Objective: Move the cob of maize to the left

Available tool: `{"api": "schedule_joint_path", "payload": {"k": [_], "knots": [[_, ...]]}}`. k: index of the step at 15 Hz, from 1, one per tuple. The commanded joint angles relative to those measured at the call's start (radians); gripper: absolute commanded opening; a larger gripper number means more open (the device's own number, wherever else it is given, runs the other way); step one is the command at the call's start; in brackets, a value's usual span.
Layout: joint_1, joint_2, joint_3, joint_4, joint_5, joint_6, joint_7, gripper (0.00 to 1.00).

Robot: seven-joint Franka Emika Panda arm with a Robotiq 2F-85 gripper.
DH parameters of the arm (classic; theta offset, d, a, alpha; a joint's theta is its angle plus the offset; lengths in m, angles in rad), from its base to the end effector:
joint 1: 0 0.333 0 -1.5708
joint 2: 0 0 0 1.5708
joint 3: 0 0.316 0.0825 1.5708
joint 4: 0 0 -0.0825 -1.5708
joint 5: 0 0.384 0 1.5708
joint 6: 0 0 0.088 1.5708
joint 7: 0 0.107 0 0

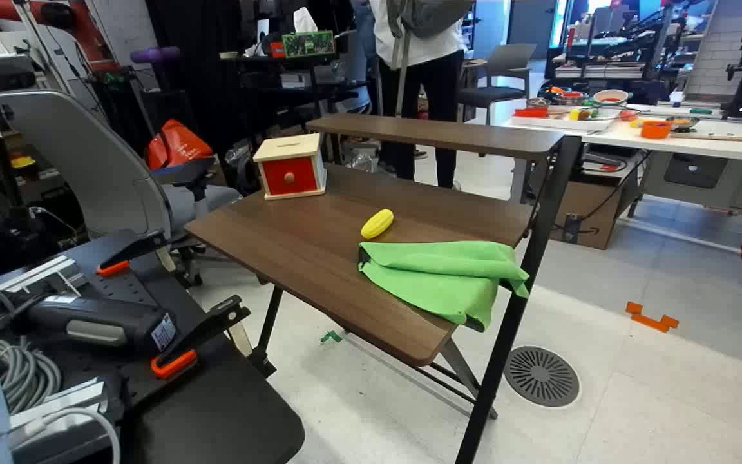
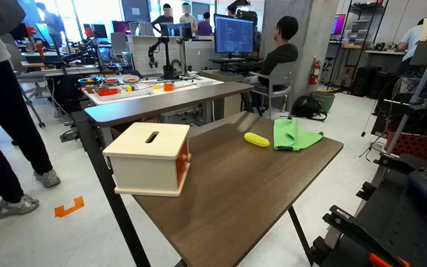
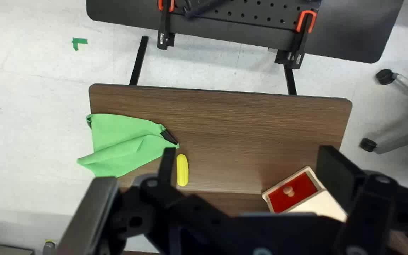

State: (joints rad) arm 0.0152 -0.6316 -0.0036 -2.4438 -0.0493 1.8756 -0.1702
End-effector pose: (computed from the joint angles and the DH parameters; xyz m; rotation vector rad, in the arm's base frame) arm 0.3672 0.0004 0.5239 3.0752 0.3019 0.0922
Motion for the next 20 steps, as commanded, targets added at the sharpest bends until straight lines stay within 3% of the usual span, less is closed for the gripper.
{"api": "schedule_joint_path", "payload": {"k": [1, 15, 20], "knots": [[0.010, 0.000, -0.007, 0.004, -0.005, -0.003, 0.005, 1.00], [0.010, 0.000, -0.007, 0.005, -0.005, -0.003, 0.005, 1.00], [0.013, 0.104, -0.003, -0.005, 0.003, 0.163, 0.018, 1.00]]}}
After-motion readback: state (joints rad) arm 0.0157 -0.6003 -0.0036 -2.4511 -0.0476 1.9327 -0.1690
